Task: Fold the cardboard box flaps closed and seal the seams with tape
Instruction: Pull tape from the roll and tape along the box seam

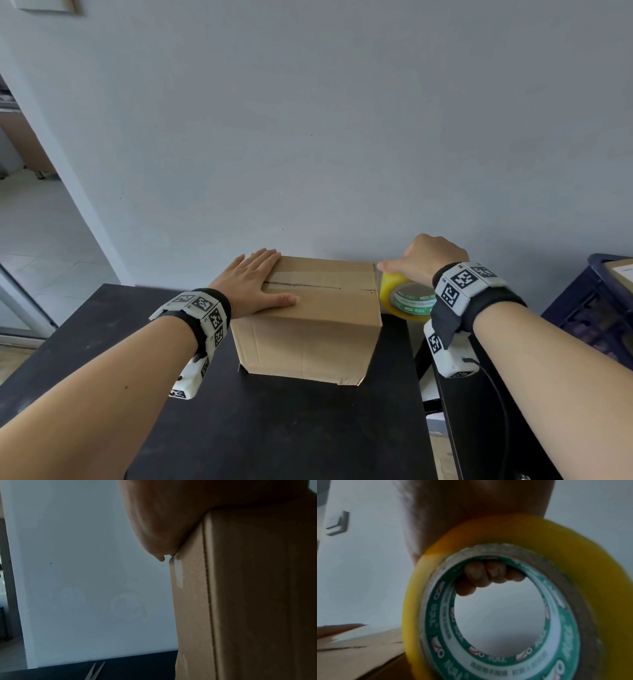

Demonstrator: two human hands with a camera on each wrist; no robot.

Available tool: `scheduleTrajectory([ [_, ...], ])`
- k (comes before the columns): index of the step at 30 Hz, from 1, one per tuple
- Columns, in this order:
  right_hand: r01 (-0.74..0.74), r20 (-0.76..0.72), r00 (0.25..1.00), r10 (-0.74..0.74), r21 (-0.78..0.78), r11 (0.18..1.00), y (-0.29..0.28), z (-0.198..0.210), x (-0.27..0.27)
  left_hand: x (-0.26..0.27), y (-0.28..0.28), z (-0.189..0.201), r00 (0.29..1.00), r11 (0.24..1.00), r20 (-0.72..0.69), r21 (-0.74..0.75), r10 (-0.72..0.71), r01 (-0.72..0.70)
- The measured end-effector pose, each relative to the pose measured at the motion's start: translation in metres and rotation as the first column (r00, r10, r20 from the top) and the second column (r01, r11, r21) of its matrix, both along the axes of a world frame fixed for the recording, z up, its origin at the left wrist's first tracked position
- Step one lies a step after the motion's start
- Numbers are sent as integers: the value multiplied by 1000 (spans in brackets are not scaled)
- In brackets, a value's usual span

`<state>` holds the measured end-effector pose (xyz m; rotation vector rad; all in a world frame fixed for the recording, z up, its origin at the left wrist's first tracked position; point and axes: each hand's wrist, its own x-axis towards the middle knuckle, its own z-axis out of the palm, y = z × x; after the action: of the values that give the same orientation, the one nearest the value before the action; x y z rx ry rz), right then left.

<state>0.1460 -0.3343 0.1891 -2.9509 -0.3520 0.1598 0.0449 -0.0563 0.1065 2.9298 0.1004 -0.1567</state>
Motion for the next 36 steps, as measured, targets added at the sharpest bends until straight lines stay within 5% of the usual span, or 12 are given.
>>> scheduleTrajectory([
  [26, 28, -67, 997, -29, -22, 999, 3, -17, -2, -2, -8, 4, 998, 998, -38, 51, 41, -39],
  [36, 14, -64, 998, -12, 23, 1000, 5, -22, -6, 35, -106, 15, 988, 988, -45, 35, -146, 148],
])
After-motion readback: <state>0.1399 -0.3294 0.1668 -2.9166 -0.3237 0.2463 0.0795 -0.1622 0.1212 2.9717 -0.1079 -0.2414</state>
